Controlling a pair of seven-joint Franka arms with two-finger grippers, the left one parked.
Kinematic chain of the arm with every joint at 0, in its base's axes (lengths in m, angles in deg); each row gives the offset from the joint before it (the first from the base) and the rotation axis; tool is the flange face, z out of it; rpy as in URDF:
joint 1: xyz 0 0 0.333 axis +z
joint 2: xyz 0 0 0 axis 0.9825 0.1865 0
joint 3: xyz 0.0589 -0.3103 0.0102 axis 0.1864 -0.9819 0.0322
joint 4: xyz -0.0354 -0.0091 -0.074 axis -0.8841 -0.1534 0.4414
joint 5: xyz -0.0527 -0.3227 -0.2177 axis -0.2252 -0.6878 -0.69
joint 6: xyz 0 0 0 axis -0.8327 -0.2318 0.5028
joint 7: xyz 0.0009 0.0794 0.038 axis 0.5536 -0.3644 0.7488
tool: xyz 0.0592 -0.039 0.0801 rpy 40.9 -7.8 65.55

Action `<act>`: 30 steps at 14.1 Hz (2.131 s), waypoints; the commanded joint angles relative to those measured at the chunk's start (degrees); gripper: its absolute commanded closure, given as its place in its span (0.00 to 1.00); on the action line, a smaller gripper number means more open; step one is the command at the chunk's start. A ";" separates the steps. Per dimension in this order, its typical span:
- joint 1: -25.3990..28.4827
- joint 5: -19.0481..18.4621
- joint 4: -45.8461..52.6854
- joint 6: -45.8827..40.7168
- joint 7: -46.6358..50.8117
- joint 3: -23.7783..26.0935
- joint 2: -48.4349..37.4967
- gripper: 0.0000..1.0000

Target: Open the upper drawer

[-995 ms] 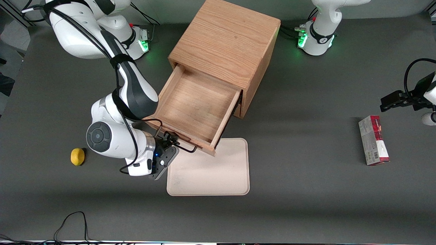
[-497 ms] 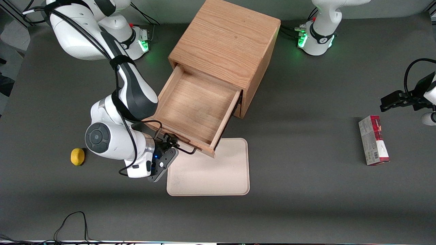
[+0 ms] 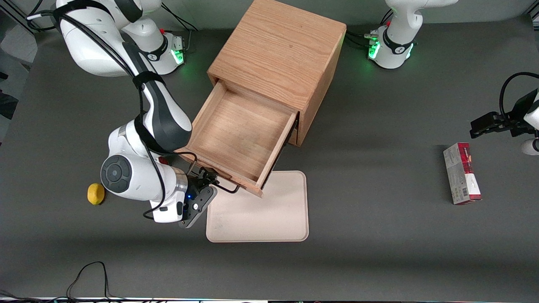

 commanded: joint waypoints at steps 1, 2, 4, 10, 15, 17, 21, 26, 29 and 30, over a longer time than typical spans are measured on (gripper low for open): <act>-1.10 -0.58 4.69 0.28 -0.73 0.26 1.85 0.00; -1.18 -0.58 4.78 -0.07 -0.64 0.26 1.85 0.00; -1.19 -0.58 5.04 -1.20 -0.56 0.26 1.50 0.00; -1.19 -0.58 6.80 -5.34 -0.47 0.09 1.41 0.00; -1.19 -0.58 7.94 -9.54 -0.38 -0.17 1.15 0.00; -1.62 -0.67 9.00 -13.41 -0.38 -0.26 0.71 0.00; -3.38 -5.32 7.26 -17.55 -0.20 0.18 -4.72 0.00; -2.86 -5.94 -13.55 -20.46 6.72 -5.35 -22.72 0.00; -2.94 -8.40 -23.66 -19.85 18.13 -5.53 -30.99 0.00; -2.86 -8.41 -27.00 -19.15 21.56 -6.41 -33.37 0.00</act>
